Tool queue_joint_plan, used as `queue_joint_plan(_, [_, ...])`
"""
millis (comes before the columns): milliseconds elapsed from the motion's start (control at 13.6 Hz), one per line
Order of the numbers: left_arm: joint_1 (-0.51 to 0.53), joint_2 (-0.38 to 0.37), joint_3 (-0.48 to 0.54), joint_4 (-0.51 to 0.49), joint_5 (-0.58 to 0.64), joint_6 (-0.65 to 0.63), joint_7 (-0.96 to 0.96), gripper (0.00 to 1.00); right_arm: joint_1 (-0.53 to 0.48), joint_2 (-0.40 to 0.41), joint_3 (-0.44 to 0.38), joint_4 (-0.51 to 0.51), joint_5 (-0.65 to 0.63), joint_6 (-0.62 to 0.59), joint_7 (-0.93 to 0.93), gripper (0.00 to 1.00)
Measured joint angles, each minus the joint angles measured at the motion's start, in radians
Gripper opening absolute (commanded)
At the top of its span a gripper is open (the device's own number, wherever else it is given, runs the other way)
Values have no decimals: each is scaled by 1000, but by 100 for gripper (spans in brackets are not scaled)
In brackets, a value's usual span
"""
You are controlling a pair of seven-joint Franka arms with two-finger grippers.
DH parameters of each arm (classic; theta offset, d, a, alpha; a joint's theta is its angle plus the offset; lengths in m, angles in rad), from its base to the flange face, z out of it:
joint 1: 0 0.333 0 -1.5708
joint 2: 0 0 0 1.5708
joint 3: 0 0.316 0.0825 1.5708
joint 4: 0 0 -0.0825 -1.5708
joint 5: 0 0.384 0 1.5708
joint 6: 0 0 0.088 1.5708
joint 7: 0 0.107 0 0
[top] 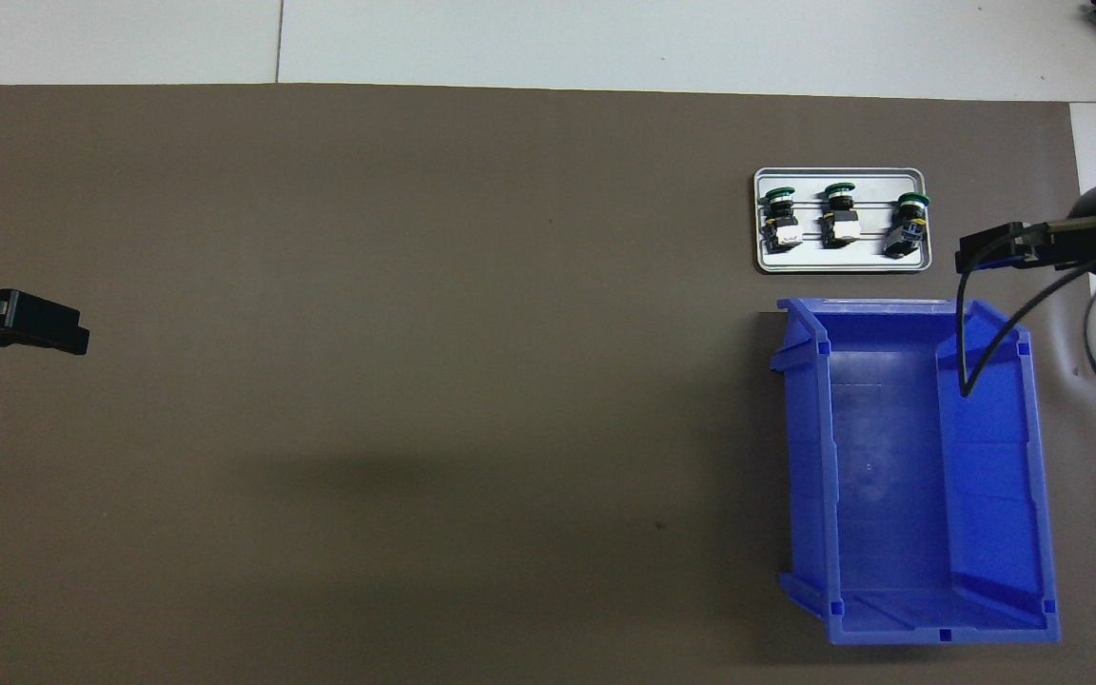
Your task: Place and press button with both arms
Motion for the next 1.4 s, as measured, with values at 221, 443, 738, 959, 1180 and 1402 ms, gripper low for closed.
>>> queue_joint_plan(221, [0,0,0,0,0,0,0,100,2,167,2,12,17,206,1,100])
queue_joint_plan(443, [0,0,0,0,0,0,0,100,7,309,15,22,71,394,1,100])
queue_joint_plan(738, [0,0,0,0,0,0,0,100,15,420,16,31,85,531,1,100])
queue_joint_plan(959, [0,0,0,0,0,0,0,100,14,445,16,31,86,559,1,98])
queue_joint_plan(1180, [0,0,0,0,0,0,0,100,11,453,15,26,86,591,0,87])
queue_joint_plan(1402, [0,0,0,0,0,0,0,100,10,466,15,16,86,612,-7,74])
